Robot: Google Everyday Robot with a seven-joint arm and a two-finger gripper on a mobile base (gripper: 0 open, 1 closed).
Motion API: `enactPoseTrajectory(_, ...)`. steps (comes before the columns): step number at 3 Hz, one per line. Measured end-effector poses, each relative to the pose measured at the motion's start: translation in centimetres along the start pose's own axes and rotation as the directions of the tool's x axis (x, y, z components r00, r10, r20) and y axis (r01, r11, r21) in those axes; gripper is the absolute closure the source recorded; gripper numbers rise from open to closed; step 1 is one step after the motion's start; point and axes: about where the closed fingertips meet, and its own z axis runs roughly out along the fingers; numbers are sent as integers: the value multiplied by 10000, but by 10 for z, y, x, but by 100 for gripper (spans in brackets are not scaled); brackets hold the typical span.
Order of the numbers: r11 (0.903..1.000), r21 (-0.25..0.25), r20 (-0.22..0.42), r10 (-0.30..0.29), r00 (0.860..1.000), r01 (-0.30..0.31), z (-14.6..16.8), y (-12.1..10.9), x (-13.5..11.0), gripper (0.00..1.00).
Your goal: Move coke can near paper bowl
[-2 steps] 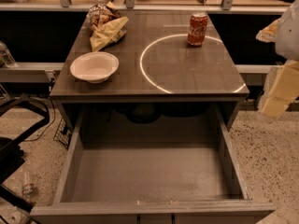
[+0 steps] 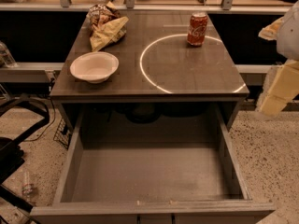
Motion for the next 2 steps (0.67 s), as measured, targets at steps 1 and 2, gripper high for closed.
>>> enactPoseTrajectory(1, 9971, 634, 408, 404, 9984, -429, 9, -12, 7, 0)
enactPoseTrajectory(2, 9871, 665, 1140, 1377, 9839, -1459, 53, -4, 49, 0)
